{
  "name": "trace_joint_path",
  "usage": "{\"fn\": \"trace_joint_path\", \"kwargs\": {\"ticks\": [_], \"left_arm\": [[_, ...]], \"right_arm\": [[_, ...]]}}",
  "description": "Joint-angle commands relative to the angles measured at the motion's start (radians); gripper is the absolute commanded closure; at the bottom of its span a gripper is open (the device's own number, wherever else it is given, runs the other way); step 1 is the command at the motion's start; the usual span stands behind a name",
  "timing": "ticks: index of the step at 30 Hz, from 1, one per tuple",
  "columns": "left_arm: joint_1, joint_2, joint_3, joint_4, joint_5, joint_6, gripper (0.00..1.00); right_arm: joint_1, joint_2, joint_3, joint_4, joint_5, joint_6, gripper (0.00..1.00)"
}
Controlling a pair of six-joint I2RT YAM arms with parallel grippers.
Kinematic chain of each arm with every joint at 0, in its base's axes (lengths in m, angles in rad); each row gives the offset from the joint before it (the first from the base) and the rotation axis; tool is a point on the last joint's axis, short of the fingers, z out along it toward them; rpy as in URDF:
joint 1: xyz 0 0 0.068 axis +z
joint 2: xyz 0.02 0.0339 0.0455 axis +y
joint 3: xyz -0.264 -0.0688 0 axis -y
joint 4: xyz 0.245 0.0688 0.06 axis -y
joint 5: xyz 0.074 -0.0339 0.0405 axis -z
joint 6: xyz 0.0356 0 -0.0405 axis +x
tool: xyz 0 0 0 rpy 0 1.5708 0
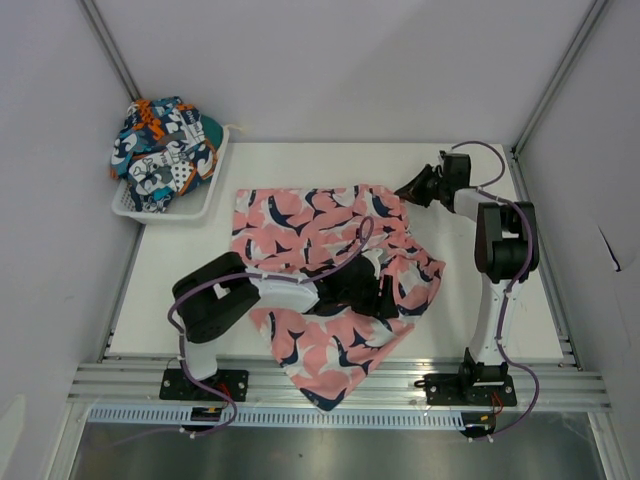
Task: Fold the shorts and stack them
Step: Fold the shorts
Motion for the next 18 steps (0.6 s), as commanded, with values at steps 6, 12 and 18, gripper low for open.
{"fn": "trace_joint_path", "kwargs": {"ticks": [6, 12, 18], "left_arm": [[-0.089, 0.122, 0.06, -0.038, -0.006, -0.001, 0.36], [-0.175, 0.161, 0.068, -0.037, -0.012, -0.017, 0.38], [-0.232, 0.207, 0.068, -0.005, 0.015, -0.046, 0.38]], "right_arm": [[-0.014, 0.066, 0.103, 0.033, -0.049, 0.026, 1.0], [-0.035, 0.117, 0.154, 0.057, -0.061, 0.078, 1.0], [-0.097, 0.187, 0.265, 0.028, -0.093, 0.104, 1.0]]}}
